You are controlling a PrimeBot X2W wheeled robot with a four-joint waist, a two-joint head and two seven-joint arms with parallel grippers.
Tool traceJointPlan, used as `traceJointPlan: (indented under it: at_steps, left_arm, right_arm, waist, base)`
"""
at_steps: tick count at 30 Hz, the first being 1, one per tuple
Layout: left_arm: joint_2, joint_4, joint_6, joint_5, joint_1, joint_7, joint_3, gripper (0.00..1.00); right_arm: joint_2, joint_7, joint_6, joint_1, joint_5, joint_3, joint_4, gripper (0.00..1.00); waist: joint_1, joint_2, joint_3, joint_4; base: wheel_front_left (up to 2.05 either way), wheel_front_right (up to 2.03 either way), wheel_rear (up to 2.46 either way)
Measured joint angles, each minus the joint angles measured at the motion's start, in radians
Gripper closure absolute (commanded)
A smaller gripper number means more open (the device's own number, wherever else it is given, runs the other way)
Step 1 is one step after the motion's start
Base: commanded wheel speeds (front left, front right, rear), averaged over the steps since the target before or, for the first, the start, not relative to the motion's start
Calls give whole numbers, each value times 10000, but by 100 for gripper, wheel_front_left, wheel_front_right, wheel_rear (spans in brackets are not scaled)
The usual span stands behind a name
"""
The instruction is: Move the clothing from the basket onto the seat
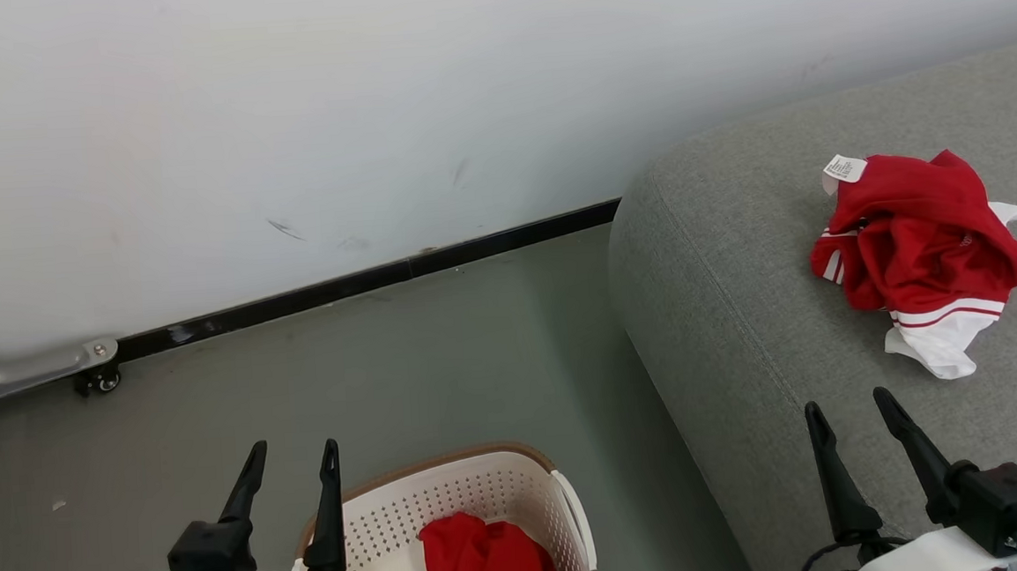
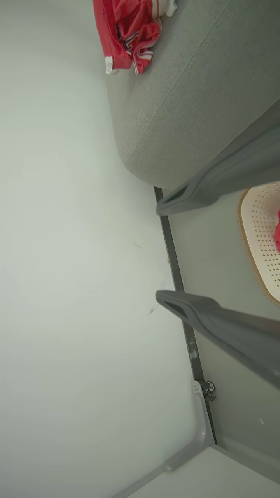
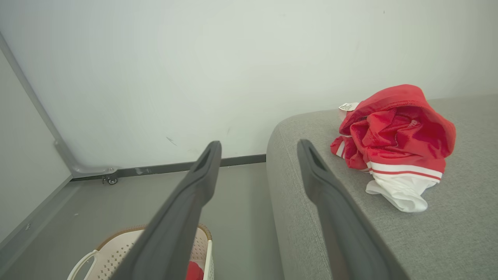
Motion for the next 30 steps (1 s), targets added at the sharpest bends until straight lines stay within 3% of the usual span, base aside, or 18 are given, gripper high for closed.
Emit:
traceJointPlan:
  at_steps: [17,30]
  left_arm:
    - [320,-10,-453,614,-1395,15,-679,0]
    - [330,796,-886,926,-2626,476,-1154,0]
  right_arm:
    - [2,-19,0,-20,-61,-188,-589,0]
    - [2,-282,0,-307,-251,-35,-1045,0]
  waist:
    - [0,0,709,-476]
    - [0,0,1585,-938]
  base:
    - [0,0,0]
    - [0,0,0]
